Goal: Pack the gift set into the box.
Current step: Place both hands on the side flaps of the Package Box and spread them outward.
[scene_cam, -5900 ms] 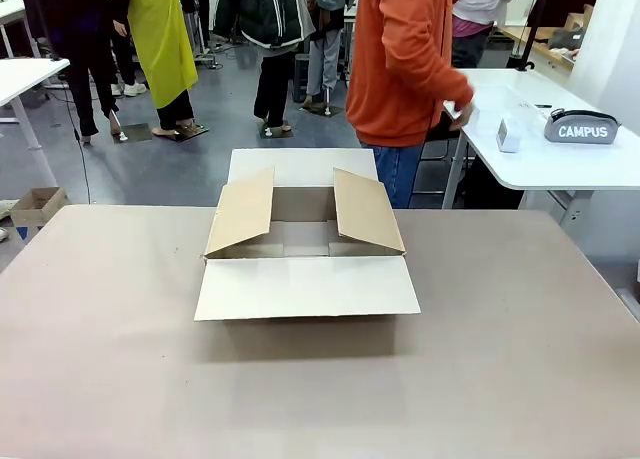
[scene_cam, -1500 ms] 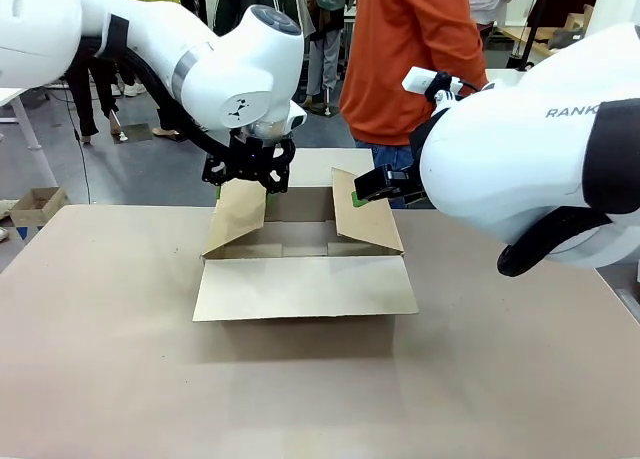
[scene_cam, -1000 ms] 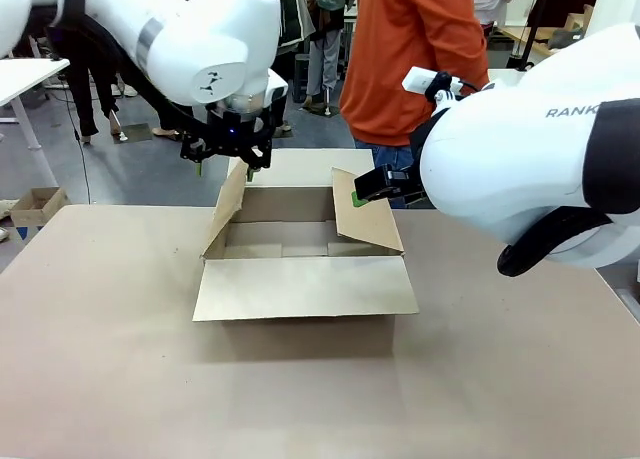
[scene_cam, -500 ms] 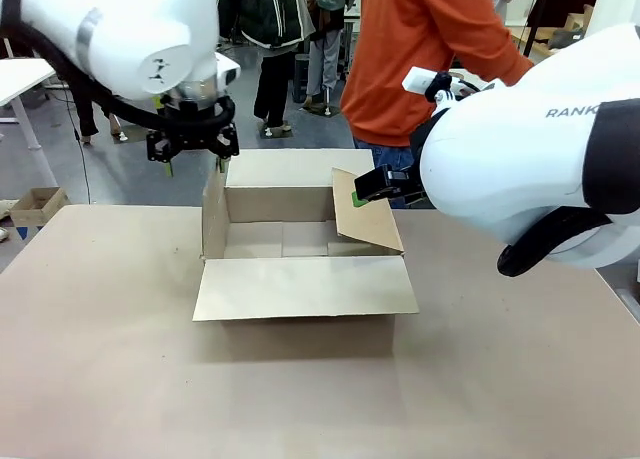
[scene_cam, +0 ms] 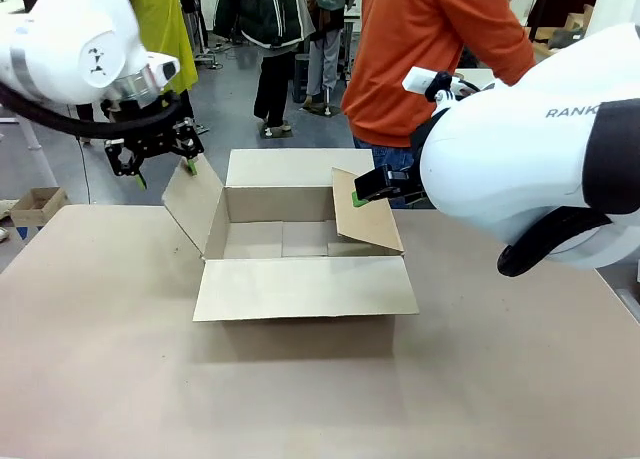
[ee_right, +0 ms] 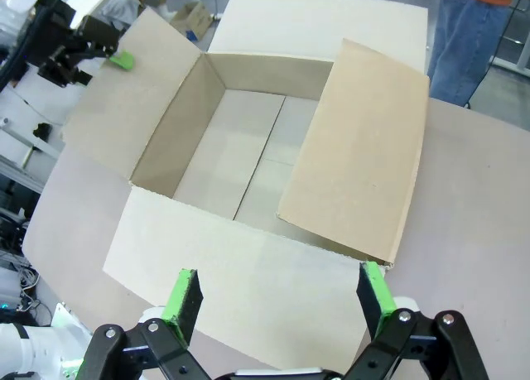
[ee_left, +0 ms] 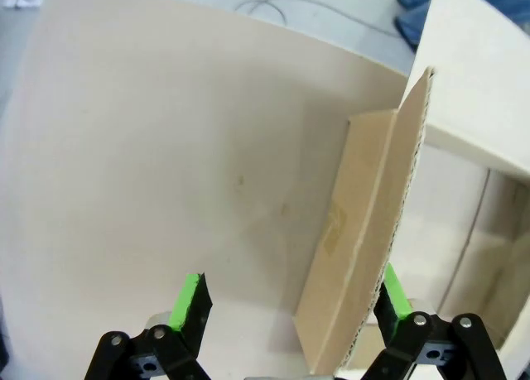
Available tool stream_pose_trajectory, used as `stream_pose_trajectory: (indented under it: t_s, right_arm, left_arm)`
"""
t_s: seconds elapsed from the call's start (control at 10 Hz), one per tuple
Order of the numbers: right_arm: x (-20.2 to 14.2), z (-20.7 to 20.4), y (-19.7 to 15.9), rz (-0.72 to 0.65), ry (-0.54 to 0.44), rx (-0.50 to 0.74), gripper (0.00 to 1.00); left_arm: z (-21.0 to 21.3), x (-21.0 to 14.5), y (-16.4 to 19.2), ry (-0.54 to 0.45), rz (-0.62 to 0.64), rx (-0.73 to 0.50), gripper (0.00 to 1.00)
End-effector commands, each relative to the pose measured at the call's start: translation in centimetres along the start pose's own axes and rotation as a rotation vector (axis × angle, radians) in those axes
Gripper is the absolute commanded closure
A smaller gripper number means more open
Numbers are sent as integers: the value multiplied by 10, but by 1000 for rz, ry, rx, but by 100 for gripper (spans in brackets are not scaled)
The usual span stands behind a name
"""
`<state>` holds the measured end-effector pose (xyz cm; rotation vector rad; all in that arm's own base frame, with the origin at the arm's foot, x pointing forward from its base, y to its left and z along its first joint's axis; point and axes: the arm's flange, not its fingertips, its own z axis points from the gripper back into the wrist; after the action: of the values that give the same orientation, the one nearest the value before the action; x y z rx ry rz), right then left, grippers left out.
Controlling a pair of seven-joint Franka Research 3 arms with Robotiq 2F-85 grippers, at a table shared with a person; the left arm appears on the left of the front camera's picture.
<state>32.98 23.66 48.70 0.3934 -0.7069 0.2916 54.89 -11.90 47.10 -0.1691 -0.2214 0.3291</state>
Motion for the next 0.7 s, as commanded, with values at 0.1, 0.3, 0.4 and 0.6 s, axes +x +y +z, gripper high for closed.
stream_pose_trajectory:
  t_s: [0.1,0.3,0.4,0.6]
  right_arm:
    - [2,2,1,0,3,-8,0]
    - [2,2,1,0,3,-8,0]
    - [2,2,1,0,3,-8,0]
    - [18,-9,3,132,112,9,0]
  left_arm:
    - [-24,23,53,157,-74,-234,0]
    - [-17,15,35,77,-32,-157,0]
    - [-17,15,35,77,-32,-157,0]
    - [-17,15,35,77,-32,-157,0]
